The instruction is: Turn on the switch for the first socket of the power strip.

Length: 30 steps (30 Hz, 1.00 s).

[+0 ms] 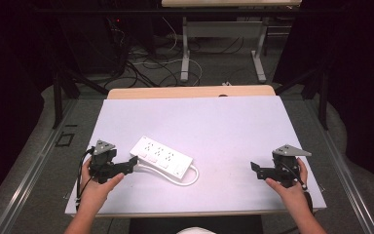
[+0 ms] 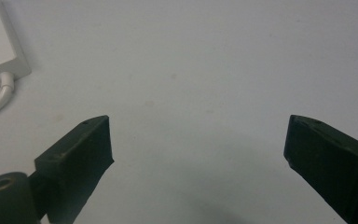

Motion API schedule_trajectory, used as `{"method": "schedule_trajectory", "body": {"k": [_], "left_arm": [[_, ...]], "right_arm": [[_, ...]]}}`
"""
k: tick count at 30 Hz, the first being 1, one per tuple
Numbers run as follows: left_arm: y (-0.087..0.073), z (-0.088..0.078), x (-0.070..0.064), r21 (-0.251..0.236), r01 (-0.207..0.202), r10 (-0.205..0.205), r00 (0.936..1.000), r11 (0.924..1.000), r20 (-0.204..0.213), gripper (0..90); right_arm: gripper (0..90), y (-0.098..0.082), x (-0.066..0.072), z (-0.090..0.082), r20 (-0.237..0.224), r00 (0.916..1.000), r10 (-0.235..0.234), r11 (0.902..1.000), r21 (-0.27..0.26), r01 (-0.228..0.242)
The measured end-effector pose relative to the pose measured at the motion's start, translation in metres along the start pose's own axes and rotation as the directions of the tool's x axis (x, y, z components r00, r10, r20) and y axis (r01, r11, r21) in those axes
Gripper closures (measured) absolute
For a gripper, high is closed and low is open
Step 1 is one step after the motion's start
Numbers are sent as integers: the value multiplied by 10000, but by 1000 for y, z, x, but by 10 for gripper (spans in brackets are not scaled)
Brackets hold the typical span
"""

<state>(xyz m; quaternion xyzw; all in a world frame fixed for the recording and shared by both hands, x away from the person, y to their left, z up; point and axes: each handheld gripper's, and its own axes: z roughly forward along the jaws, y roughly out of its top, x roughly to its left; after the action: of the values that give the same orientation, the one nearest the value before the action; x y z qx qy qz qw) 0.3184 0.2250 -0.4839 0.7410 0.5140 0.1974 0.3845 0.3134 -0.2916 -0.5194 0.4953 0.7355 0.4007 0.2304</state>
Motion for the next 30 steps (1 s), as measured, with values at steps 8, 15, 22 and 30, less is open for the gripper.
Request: {"method": "schedule_trajectory", "body": {"k": [8,15,22,30], "left_arm": [[7,4,-3,218,-196,196,9998,9996,31,166],[14,7,-6,354,-457,456,9990,9983,39,188],[20,9,-7,521,-600,594,9981,9968,133,210],[26,11,-9,700,-735,724,9972,9948,176,255]], "right_arm": [[75,-1,0,0,-48,10000,53,10000,-11,-53],[76,-1,0,1,-51,10000,62,10000,57,-62],[87,-1,0,1,-114,9999,121,9999,105,-120],[95,-2,-1,2,-128,9999,88,9999,85,-87]]}}
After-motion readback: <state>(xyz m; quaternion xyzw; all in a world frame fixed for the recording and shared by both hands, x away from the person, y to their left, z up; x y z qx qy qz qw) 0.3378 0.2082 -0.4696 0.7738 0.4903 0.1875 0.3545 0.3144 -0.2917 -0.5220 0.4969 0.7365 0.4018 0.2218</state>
